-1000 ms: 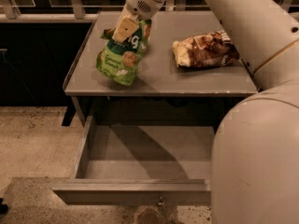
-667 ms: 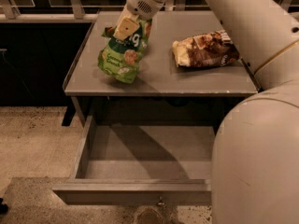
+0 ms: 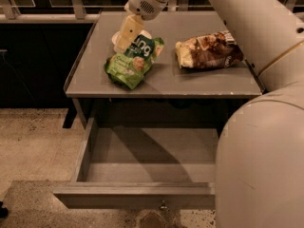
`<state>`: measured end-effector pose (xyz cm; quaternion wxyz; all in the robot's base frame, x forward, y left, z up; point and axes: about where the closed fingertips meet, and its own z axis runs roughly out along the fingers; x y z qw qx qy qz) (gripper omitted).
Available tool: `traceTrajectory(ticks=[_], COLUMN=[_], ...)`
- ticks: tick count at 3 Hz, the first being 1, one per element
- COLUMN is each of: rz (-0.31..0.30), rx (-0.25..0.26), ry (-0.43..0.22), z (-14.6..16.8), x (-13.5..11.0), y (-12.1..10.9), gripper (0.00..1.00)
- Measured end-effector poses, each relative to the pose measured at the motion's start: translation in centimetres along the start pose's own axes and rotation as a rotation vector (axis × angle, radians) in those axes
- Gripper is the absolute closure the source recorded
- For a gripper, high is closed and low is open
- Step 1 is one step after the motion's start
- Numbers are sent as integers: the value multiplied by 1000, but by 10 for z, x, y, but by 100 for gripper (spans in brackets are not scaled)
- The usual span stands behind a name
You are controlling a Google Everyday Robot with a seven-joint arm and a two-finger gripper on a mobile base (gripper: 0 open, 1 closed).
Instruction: Pick green rice chip bag from top drawer and place on counter
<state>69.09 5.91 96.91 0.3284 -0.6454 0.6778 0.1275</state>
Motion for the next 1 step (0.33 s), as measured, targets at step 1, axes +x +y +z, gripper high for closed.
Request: traceTrajectory(ticks=[1], rz=[0], rx=[0], ry=[0], z=[0], x=[0], y=[0], gripper=[0])
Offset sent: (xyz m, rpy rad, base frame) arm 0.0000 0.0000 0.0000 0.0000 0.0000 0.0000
